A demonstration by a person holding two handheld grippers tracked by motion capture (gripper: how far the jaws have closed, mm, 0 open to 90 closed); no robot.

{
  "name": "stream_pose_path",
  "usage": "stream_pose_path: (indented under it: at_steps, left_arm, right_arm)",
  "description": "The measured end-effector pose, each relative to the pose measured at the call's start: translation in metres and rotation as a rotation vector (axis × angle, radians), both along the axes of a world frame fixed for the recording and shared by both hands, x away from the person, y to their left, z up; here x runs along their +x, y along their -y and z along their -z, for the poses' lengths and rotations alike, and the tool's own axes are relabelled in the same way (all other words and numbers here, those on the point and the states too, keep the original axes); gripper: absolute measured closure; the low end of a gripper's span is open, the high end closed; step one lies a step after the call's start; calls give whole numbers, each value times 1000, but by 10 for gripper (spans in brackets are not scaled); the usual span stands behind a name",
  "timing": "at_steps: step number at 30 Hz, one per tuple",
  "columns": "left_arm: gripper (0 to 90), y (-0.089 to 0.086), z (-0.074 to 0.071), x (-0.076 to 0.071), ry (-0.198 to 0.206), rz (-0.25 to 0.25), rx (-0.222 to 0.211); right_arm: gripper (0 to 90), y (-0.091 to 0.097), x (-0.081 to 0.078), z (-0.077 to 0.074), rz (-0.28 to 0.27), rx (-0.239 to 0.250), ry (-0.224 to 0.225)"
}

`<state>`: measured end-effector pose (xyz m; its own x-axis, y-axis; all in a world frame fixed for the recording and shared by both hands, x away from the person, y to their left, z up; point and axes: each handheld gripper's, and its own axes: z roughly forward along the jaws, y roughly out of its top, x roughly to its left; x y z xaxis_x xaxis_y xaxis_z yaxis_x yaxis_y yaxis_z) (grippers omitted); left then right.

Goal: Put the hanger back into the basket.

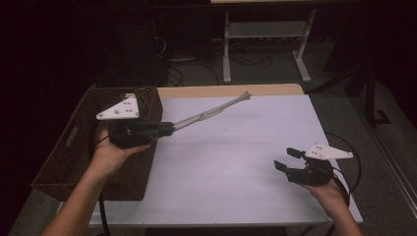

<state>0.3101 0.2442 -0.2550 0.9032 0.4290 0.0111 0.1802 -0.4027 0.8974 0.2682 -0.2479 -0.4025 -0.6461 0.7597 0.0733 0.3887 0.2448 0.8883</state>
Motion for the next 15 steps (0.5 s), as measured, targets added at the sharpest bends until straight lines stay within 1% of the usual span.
stream_pose_path:
  at_steps: [1, 5, 7, 9, 11, 12, 15]
  left_arm:
    - [836, -5, -1, 0, -1, -9, -6]
    - [836, -34, -7, -2, 5, -65, -14]
    - [836, -49, -8, -3, 0, -84, -24]
    - [836, -60, -8, -4, -2, -108, -25]
    - [836, -73, -8, -6, -7, -142, -29]
    - [836, -81, -7, -7, 0, -158, -27]
    - [836, -99, -6, -9, -1, -194, -33]
  right_arm:
    - [317, 0, 0, 0, -1, 0, 0]
    - [318, 0, 0, 1, 1, -1, -2]
    - [318, 0, 1, 1, 1, -8, 1]
    - [317, -1, 1, 1, 2, -7, -3]
    - [317, -2, 1, 1, 3, -6, -7]
    - [318, -2, 1, 2, 3, -6, -8]
    - [317, -2, 1, 3, 4, -16, -5]
